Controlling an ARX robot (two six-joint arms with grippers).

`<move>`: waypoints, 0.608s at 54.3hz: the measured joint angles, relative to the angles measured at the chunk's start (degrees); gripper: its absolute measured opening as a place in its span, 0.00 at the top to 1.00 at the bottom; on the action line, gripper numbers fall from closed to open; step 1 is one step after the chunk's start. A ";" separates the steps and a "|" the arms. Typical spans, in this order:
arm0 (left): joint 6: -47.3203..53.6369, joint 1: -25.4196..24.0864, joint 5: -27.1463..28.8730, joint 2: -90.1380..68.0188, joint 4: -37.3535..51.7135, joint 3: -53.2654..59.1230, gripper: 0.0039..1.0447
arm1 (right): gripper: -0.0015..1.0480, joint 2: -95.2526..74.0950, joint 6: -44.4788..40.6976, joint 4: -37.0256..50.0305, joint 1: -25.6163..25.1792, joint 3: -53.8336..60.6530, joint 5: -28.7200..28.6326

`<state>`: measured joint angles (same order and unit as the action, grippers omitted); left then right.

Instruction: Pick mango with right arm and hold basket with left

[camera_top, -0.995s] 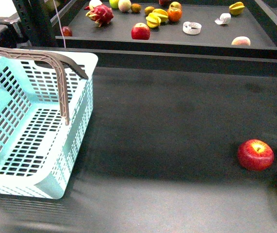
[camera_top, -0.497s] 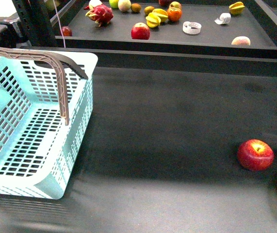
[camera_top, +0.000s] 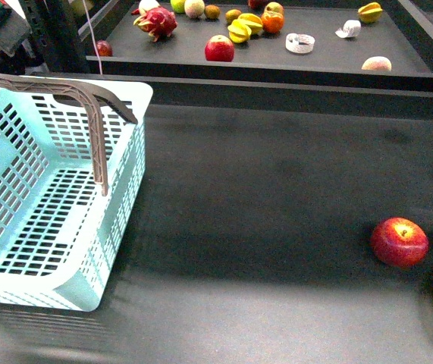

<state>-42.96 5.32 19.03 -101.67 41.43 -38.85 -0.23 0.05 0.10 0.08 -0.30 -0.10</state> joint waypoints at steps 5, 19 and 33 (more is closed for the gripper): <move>-1.51 -0.61 -0.35 -3.17 -1.07 -3.10 0.05 | 0.08 0.00 0.00 0.00 0.00 0.00 0.00; -3.02 -2.80 -0.90 -10.95 -3.96 -11.93 0.05 | 0.08 0.00 0.00 0.00 0.00 0.00 0.00; -3.93 -3.50 -1.31 -15.28 -6.56 -17.55 0.13 | 0.08 0.00 0.00 0.00 0.00 0.00 0.00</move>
<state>-46.89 1.83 17.72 -116.95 34.87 -56.40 -0.23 0.05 0.10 0.08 -0.30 -0.10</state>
